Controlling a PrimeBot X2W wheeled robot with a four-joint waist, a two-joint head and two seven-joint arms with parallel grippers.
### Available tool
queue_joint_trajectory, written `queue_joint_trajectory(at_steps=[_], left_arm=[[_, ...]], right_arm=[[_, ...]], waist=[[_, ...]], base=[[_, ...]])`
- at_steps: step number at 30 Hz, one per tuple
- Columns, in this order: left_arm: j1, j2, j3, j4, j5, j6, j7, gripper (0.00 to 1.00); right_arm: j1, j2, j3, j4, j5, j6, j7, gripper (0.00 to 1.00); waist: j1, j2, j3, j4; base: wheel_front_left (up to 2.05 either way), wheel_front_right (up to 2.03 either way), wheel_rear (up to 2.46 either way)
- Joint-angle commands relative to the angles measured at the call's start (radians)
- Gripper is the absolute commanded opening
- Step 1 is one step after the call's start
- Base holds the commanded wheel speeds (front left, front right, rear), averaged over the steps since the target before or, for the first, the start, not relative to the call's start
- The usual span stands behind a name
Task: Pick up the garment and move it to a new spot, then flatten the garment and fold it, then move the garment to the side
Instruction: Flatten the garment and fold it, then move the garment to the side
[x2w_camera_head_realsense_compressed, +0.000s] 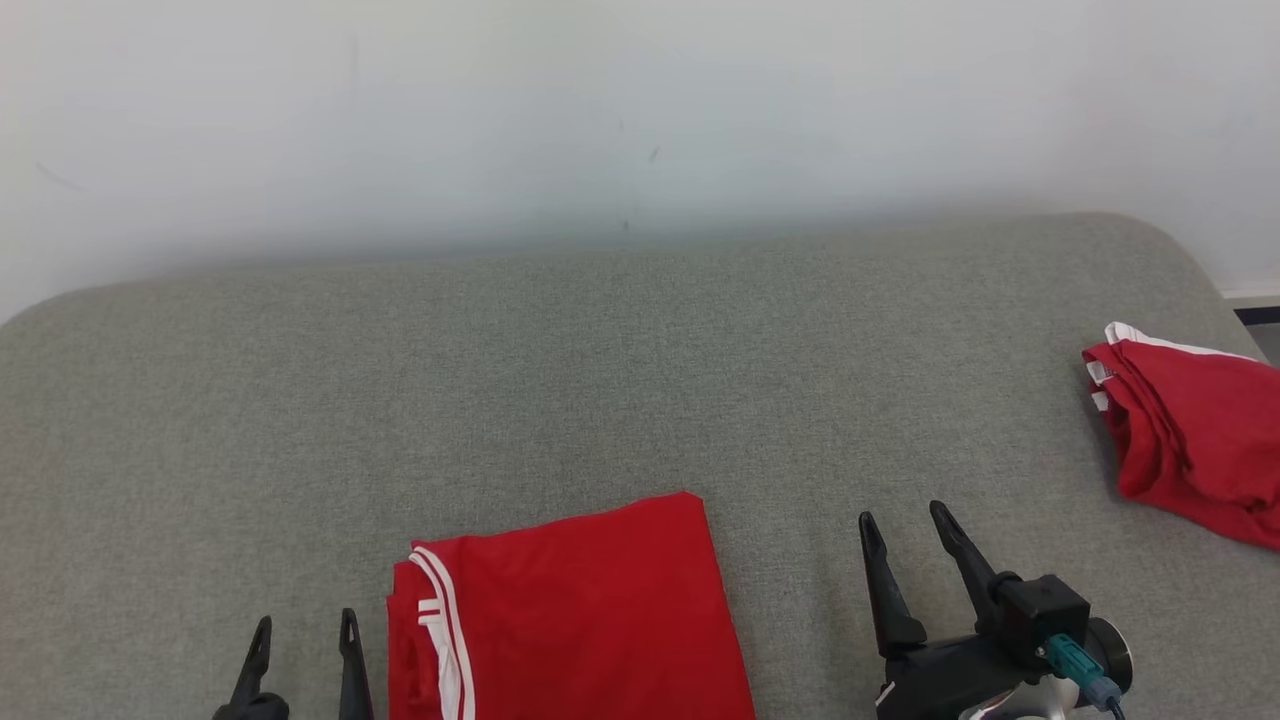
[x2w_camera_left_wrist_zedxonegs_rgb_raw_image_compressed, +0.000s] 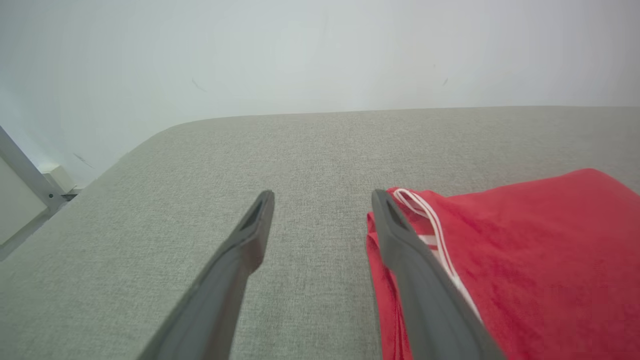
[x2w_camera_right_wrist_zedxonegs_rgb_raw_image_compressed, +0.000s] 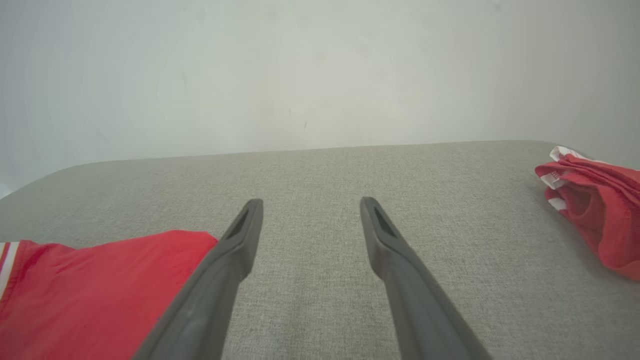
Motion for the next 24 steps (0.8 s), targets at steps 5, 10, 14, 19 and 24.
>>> queue_joint_trajectory(at_steps=[5, 10, 14, 19, 24], left_arm=[[0.019, -0.001, 0.012, -0.017, 0.006, -0.002, -0.003, 1.00], [0.028, -0.001, 0.024, -0.020, -0.003, -0.001, -0.003, 1.00], [0.044, -0.001, 0.028, -0.020, -0.009, 0.003, -0.003, 1.00], [0.047, -0.001, 0.029, -0.022, -0.008, -0.003, -0.003, 1.00], [0.051, -0.001, 0.024, -0.022, -0.007, -0.005, -0.003, 1.00]], right_arm=[[0.022, 0.004, -0.009, -0.016, 0.008, -0.003, -0.003, 1.00], [0.034, 0.004, -0.020, -0.014, 0.016, -0.003, -0.003, 1.00], [0.044, 0.004, -0.028, -0.007, 0.012, -0.003, -0.003, 1.00], [0.056, 0.004, -0.035, -0.001, 0.020, -0.003, -0.003, 1.00], [0.062, 0.004, -0.037, 0.003, 0.024, -0.003, -0.003, 1.00]], waist=[[0.0000, 0.0000, -0.011, -0.009], [0.0000, 0.0000, -0.026, -0.017], [0.0000, 0.0000, -0.037, -0.022], [0.0000, 0.0000, -0.042, -0.023], [0.0000, 0.0000, -0.040, -0.020]], base=[[0.00, 0.00, 0.00], [0.00, 0.00, 0.00], [0.00, 0.00, 0.00], [0.00, 0.00, 0.00], [0.00, 0.00, 0.00]])
